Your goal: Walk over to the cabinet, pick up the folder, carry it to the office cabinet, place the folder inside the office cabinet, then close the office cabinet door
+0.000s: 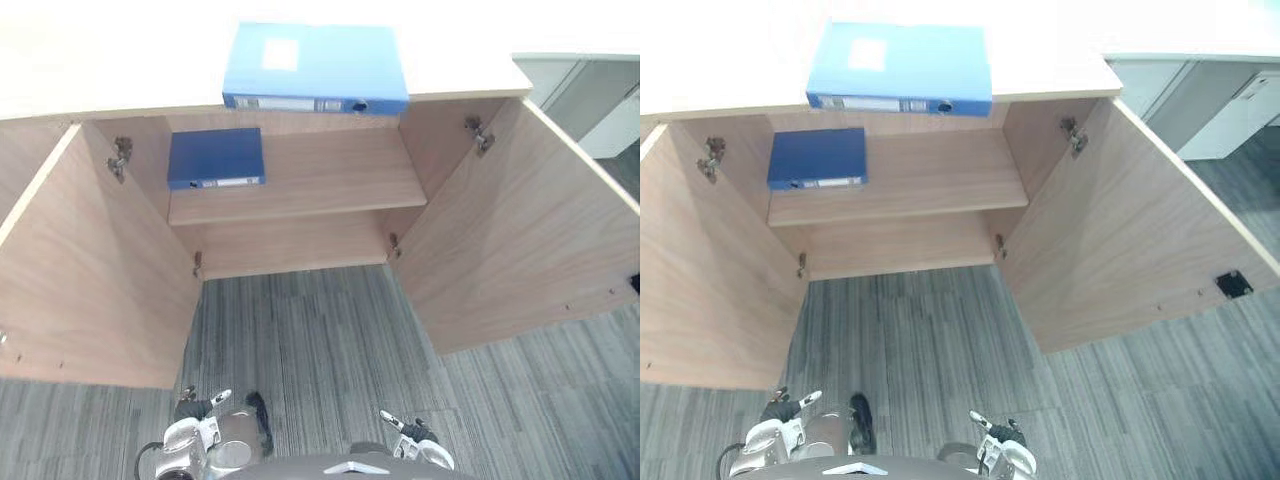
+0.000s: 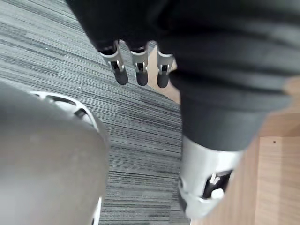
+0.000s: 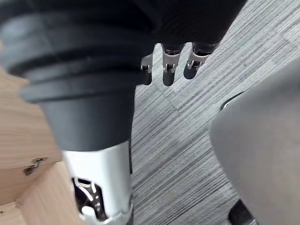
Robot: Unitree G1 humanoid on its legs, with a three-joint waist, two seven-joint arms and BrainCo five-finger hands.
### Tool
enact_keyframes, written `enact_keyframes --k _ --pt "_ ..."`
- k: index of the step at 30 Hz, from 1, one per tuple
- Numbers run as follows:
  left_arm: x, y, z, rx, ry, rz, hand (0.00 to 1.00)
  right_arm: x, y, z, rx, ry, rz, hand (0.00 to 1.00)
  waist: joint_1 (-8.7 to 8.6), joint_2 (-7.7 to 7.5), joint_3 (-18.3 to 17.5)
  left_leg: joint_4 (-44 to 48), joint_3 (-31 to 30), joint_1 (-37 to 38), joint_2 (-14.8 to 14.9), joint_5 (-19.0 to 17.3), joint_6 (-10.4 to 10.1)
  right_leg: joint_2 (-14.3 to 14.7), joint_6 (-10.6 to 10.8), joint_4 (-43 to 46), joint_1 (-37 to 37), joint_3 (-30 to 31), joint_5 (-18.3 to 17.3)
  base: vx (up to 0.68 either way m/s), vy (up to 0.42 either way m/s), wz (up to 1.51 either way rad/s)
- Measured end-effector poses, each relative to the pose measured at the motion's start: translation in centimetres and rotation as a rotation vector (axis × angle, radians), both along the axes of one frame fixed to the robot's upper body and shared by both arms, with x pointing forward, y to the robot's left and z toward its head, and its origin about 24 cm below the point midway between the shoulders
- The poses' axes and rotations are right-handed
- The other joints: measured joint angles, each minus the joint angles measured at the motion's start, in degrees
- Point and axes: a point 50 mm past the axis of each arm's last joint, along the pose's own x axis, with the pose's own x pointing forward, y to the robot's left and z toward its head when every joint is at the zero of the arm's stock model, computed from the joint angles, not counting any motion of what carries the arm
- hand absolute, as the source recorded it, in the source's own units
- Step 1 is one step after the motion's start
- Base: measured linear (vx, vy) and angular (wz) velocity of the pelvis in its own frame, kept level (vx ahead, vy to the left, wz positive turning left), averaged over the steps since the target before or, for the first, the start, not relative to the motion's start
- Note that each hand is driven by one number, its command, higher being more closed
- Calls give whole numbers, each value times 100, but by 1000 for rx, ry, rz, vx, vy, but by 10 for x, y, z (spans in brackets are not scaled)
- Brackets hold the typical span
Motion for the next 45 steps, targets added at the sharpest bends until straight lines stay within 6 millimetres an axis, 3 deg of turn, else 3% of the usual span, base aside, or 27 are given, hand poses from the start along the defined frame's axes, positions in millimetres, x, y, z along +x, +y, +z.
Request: enact_keyframes --k 3,5,7,8,9,10,11,12,13,15,18,20,23,25,27,30,39,43,45 --pt "-5 0 -3 -2 24 1 0 3 1 1 -3 -8 13 0 -80 -29 -30 -456 72 763 -20 -85 -13 15 -81 1396 -845 -259 -311 342 111 -10" --pt "-5 -1 -3 -9 24 8 0 5 -1 2 -9 -13 19 0 -110 -5 -33 -723 67 1118 -17 -74 -29 60 -174 1192 -1201 -506 -531 321 9 9" --pt "-6 -4 -4 -21 29 17 0 7 -4 3 -20 -22 23 0 -147 54 -37 -949 31 1355 32 -60 -53 197 -230 433 -1476 -700 -587 320 -75 15" --pt "-6 -6 -4 -26 30 16 0 9 -5 4 -24 -30 25 0 -161 103 -24 -1081 -2 1473 69 -33 -103 340 -320 -289 -1609 -712 -448 314 -147 29" --pt "-7 -6 -5 -28 34 16 0 9 -3 4 -21 -31 25 0 -190 82 -31 -1151 -127 1554 26 -20 -209 444 -402 -1187 -1580 -661 46 392 -208 43" --pt "-6 -5 -5 -24 32 18 0 6 -1 2 -14 -21 23 0 -206 -14 -75 -1157 -240 1631 -79 -91 -353 417 -505 -1704 -1547 -512 778 404 -233 47" --pt "-4 -12 -6 -47 32 25 0 10 -9 4 -25 -40 11 0 -199 110 -41 -1149 -357 1780 7 -241 -578 455 -489 -1434 -1506 -559 825 324 -193 43" --pt "-8 -23 -8 -76 45 24 0 9 -15 5 -44 -37 26 0 -174 351 -145 -1107 -424 1791 156 -247 -595 542 -504 -1338 -1433 -621 608 297 -192 39" --pt "-8 -34 -9 -105 45 24 0 7 -22 6 -61 -32 27 0 -163 499 -192 -1029 -461 1787 286 -266 -624 597 -546 -1347 -1354 -762 437 208 -155 32" --pt "-5 -40 -9 -119 35 22 0 7 -25 6 -68 -29 27 0 -215 605 -211 -622 -592 1642 461 -248 -635 626 -606 -1400 -1143 -982 275 248 -225 52" --pt "7 -43 -4 -124 -7 9 0 5 -23 5 -60 -15 34 0 -156 516 -162 751 -600 1109 831 -253 -624 653 -658 -1754 -613 -1208 188 138 -179 47" --pt "9 -44 -3 -124 -20 10 0 2 -21 3 -56 -4 42 0 -85 495 -176 1011 -389 894 956 -331 -605 728 -636 -2082 -321 -1224 239 89 -89 0" --pt "11 -43 -2 -121 -27 9 0 1 -21 3 -52 -4 35 0 -86 481 -186 452 -332 608 883 -348 -545 720 -604 -2202 -248 -1162 285 109 66 -20" --pt "12 -44 -2 -123 -27 8 0 1 -21 3 -53 -3 35 0 -87 489 -187 -255 -443 566 717 31 -587 712 -488 -2145 -284 -1045 279 114 156 -30" --pt "12 -39 -2 -102 -22 -7 0 -5 -12 0 -27 12 29 0 -64 318 -294 -609 -374 821 452 140 -616 609 -310 -2307 -245 -836 343 149 149 -27" --pt "12 -38 -2 -90 -20 -24 0 -6 -8 -2 -16 19 28 0 -70 270 -298 -676 -251 936 330 144 -602 529 -250 -2608 -62 -741 483 125 159 -14" --pt "15 -49 1 -83 -37 -144 0 -10 -14 -2 -25 25 4 0 -117 385 -326 -1471 -283 1401 123 482 -549 536 -227 -3234 392 -742 703 29 25 0" --pt "38 -46 25 8 -197 -185 0 -9 -14 -1 -38 24 7 0 -125 389 -328 -1766 -480 1497 113 667 -531 594 -268 -3365 513 -899 768 -45 -44 19" --pt "52 -36 51 86 -350 -183 0 -8 -14 -1 -52 13 33 0 -120 396 -327 -1883 -612 1501 119 708 -538 621 -285 -3378 511 -971 809 -80 -29 15"
